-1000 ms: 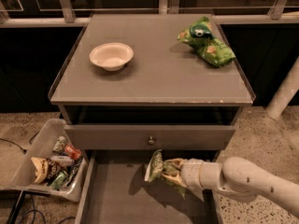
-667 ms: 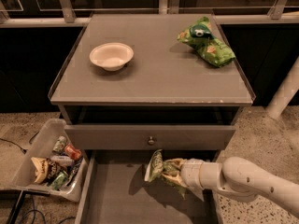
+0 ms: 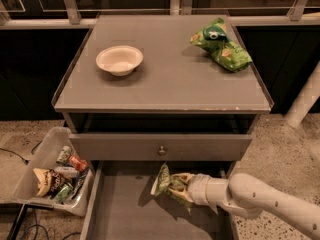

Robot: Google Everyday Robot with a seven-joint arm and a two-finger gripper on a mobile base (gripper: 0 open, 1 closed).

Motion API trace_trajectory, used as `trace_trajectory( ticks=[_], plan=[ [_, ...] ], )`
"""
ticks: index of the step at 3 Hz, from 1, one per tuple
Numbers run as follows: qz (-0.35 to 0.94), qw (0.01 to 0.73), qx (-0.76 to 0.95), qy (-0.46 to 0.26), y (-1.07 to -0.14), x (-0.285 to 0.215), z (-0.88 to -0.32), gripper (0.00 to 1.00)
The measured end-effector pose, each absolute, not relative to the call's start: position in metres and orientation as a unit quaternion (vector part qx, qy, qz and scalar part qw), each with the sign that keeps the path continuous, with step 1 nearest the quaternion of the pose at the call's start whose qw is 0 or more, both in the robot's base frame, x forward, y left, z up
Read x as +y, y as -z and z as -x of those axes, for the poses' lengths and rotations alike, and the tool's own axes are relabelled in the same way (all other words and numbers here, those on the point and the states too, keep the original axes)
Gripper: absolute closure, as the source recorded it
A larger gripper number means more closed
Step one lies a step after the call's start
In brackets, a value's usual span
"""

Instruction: Place green jalapeno chip bag into middle drawer

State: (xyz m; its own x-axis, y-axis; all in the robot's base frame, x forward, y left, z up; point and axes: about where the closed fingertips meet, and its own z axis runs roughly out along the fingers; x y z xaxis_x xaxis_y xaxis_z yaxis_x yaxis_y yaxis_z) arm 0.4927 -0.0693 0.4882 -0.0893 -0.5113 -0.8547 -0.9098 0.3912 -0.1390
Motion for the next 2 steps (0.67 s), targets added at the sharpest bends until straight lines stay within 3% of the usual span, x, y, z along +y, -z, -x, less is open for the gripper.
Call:
trace_trajectory(
  ticks=[2],
  plan=[
    [0.507, 0.436, 0.719, -0.191, -0.428, -0.064, -0.499, 1.0]
  ],
)
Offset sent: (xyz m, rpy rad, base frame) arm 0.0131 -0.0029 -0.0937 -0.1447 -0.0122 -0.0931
